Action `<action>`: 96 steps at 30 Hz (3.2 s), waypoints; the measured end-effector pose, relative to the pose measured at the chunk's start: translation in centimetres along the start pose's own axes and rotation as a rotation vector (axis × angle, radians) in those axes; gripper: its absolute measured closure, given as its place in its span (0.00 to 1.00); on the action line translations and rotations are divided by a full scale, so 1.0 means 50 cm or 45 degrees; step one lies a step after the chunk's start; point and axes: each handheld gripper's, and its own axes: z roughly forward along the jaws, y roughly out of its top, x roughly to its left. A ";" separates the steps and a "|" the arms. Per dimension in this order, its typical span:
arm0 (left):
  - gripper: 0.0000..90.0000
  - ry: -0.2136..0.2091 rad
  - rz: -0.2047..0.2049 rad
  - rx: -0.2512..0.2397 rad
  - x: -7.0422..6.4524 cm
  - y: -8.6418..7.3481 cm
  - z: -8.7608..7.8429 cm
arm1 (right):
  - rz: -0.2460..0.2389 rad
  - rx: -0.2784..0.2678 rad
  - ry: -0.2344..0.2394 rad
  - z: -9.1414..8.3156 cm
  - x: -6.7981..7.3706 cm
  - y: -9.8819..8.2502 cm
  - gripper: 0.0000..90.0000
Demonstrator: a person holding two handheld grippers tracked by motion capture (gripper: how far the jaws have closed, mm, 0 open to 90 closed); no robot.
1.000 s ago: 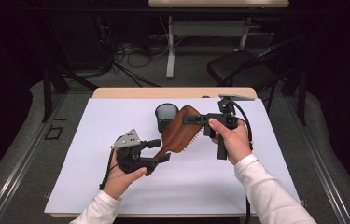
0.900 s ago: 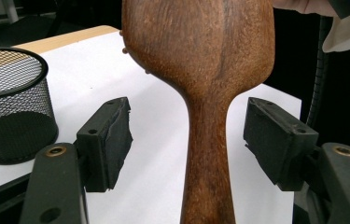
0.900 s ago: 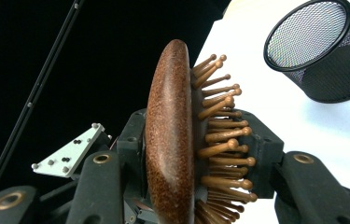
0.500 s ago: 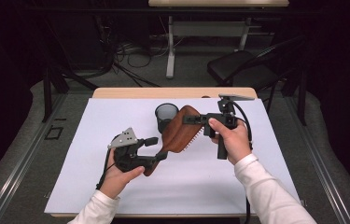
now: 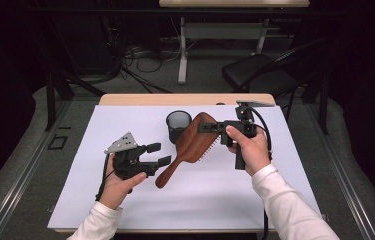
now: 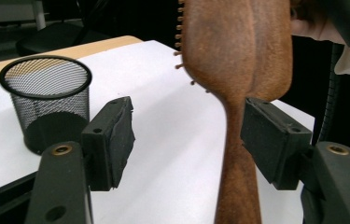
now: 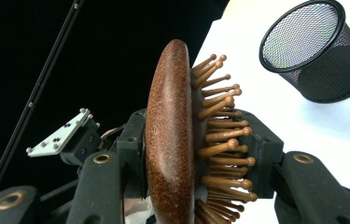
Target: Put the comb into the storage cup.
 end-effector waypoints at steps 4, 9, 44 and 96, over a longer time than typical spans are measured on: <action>0.41 0.024 -0.009 -0.010 0.012 -0.001 -0.006 | -0.001 -0.005 0.001 0.001 0.000 0.000 0.57; 0.41 0.049 -0.028 -0.028 0.027 -0.004 -0.015 | -0.003 -0.024 -0.005 0.001 0.000 0.000 0.57; 0.18 0.390 -0.071 0.002 0.111 -0.025 -0.068 | -0.015 -0.036 -0.010 0.002 -0.004 0.002 0.57; 0.18 0.591 -0.075 0.018 0.128 -0.039 -0.095 | -0.017 -0.119 -0.052 -0.009 -0.006 0.009 0.57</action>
